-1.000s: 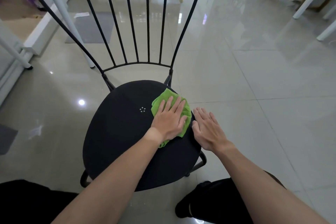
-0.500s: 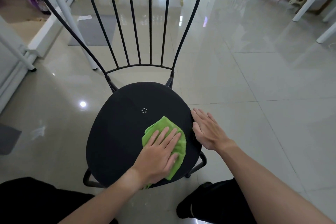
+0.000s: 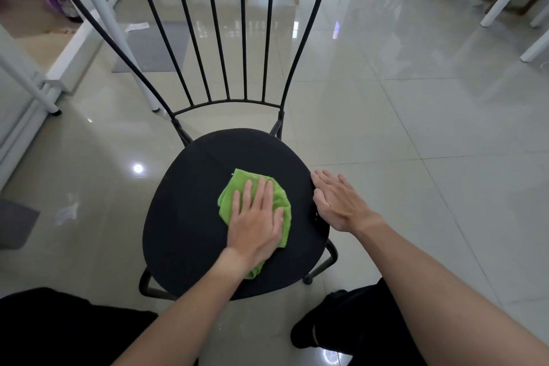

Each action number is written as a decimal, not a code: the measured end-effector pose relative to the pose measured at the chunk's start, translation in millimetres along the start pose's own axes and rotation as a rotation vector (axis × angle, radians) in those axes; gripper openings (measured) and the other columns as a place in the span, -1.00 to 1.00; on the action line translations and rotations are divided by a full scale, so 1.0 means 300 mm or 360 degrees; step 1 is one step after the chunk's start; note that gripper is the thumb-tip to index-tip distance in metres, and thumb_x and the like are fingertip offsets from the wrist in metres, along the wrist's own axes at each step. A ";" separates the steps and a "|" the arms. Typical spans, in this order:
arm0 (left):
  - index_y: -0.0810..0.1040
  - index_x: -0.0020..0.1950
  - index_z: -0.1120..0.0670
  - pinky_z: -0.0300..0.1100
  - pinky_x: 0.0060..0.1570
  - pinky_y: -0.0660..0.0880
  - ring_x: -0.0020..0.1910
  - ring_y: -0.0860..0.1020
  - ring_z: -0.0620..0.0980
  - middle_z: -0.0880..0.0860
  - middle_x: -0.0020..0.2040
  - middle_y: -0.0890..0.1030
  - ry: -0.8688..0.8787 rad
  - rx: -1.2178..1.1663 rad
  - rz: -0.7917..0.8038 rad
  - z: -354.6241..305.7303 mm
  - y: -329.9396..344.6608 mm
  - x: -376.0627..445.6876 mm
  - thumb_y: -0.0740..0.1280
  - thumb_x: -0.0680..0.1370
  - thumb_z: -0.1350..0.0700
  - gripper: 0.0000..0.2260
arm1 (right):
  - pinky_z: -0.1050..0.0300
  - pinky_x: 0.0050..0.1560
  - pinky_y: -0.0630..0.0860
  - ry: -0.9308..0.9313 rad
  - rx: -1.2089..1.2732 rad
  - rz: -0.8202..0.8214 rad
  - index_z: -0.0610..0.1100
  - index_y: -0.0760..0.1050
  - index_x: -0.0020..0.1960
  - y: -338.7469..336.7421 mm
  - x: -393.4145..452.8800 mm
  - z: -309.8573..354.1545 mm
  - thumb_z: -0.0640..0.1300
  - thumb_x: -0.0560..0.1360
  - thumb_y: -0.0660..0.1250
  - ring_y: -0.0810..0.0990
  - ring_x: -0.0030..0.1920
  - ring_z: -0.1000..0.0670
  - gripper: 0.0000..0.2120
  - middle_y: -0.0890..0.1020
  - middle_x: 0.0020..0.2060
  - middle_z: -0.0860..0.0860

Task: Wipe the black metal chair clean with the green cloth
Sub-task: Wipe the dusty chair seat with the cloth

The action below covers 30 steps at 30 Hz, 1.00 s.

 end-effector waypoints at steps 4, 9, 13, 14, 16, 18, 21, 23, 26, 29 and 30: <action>0.00 0.62 0.09 0.13 0.55 -0.14 0.60 -0.04 0.15 0.07 0.63 0.03 0.0108 -0.0023 0.0060 -0.129 0.038 0.033 -0.16 0.58 -0.17 -0.36 | -0.09 0.54 0.02 0.0036 0.0018 0.0104 -0.17 0.20 0.52 -0.020 0.016 -0.005 0.01 0.50 -0.22 0.17 0.52 -0.02 -0.34 0.29 0.51 -0.07; 0.24 0.57 0.14 0.19 0.52 0.09 0.56 0.16 0.19 0.11 0.56 0.27 0.0223 -0.0019 0.0015 -0.221 0.080 0.037 -0.02 0.61 -0.13 -0.41 | -0.11 0.43 0.19 0.0038 -0.0168 0.0127 -0.22 0.37 0.33 -0.049 0.044 0.002 0.09 0.38 -0.36 0.34 0.35 -0.07 -0.21 0.46 0.30 -0.13; 0.19 0.58 0.14 0.17 0.52 0.10 0.58 0.12 0.14 0.08 0.58 0.23 0.0433 -0.0013 0.0006 -0.245 0.085 -0.036 0.00 0.63 -0.11 -0.43 | -0.10 0.51 0.08 0.0034 -0.0172 0.0078 -0.20 0.19 0.53 -0.024 0.035 -0.001 0.07 0.46 -0.32 0.20 0.51 -0.04 -0.24 0.31 0.50 -0.08; 0.17 0.59 0.13 0.14 0.52 0.08 0.58 0.11 0.12 0.07 0.59 0.21 0.0486 0.0001 -0.0001 -0.241 0.086 -0.059 0.01 0.63 -0.11 -0.43 | -0.09 0.53 0.03 0.0049 -0.0147 0.0083 -0.19 0.13 0.56 -0.022 0.026 0.003 0.02 0.52 -0.27 0.14 0.54 -0.03 -0.33 0.25 0.54 -0.07; 0.17 0.59 0.11 0.08 0.51 0.03 0.58 0.13 0.08 0.05 0.59 0.21 0.0571 0.0040 -0.0013 -0.224 0.081 -0.108 0.04 0.64 -0.11 -0.44 | -0.07 0.55 -0.03 0.0053 -0.0138 0.0077 -0.19 0.09 0.57 -0.024 0.011 0.014 -0.08 0.61 -0.16 0.10 0.55 -0.02 -0.45 0.22 0.55 -0.07; 0.20 0.58 0.09 0.06 0.49 0.04 0.58 0.15 0.07 0.03 0.58 0.23 0.0628 0.0085 -0.0026 -0.193 0.074 -0.157 0.06 0.64 -0.12 -0.45 | -0.05 0.55 -0.04 0.0058 -0.0142 0.0068 -0.20 0.12 0.55 -0.025 0.002 0.023 -0.14 0.64 -0.11 0.12 0.54 -0.02 -0.51 0.26 0.52 -0.08; 0.15 0.60 0.06 0.05 0.49 0.05 0.59 0.11 0.04 0.01 0.60 0.18 0.0643 0.0079 -0.0003 -0.124 0.063 -0.230 0.05 0.66 -0.13 -0.45 | -0.02 0.55 -0.09 0.0049 -0.0135 0.0079 -0.20 0.07 0.57 -0.021 -0.007 0.028 -0.15 0.65 -0.10 0.05 0.56 0.00 -0.50 0.18 0.56 -0.06; 0.11 0.61 0.05 0.03 0.50 0.05 0.59 0.09 0.01 -0.01 0.61 0.15 0.0603 0.0087 0.0025 -0.064 0.051 -0.274 0.04 0.66 -0.15 -0.45 | -0.01 0.55 -0.11 0.0037 -0.0145 0.0083 -0.19 0.04 0.58 -0.016 -0.007 0.021 -0.14 0.65 -0.10 0.02 0.57 0.01 -0.49 0.14 0.58 -0.05; 0.13 0.61 0.05 0.02 0.49 0.08 0.58 0.11 -0.01 -0.03 0.61 0.15 0.0528 0.0136 0.0018 0.035 0.020 -0.313 0.02 0.66 -0.15 -0.45 | 0.00 0.56 -0.13 0.0045 -0.0141 0.0086 -0.17 0.02 0.59 -0.013 -0.003 0.017 -0.12 0.65 -0.11 -0.01 0.58 0.01 -0.48 0.11 0.59 -0.04; 0.16 0.60 0.07 0.04 0.49 0.09 0.57 0.15 0.01 -0.01 0.60 0.18 0.0333 0.0159 -0.0037 0.135 -0.005 -0.292 -0.02 0.66 -0.14 -0.45 | -0.03 0.56 -0.11 0.0040 -0.0159 0.0070 -0.17 0.02 0.59 -0.006 0.000 0.016 -0.12 0.64 -0.11 0.01 0.58 0.00 -0.48 0.12 0.58 -0.03; 0.14 0.60 0.08 0.05 0.50 0.07 0.58 0.14 0.03 0.01 0.60 0.17 0.0241 0.0151 -0.0048 0.158 -0.008 -0.266 -0.04 0.66 -0.14 -0.44 | -0.04 0.56 -0.09 0.0039 -0.0160 0.0064 -0.18 0.03 0.59 -0.004 0.002 0.014 -0.12 0.64 -0.11 0.02 0.58 -0.01 -0.48 0.14 0.58 -0.04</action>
Point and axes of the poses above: each hand's wrist, its own x-axis towards the middle knuckle, its own y-axis out of the palm, z = x × y, the point moved 5 cm from there along x, towards the middle knuckle
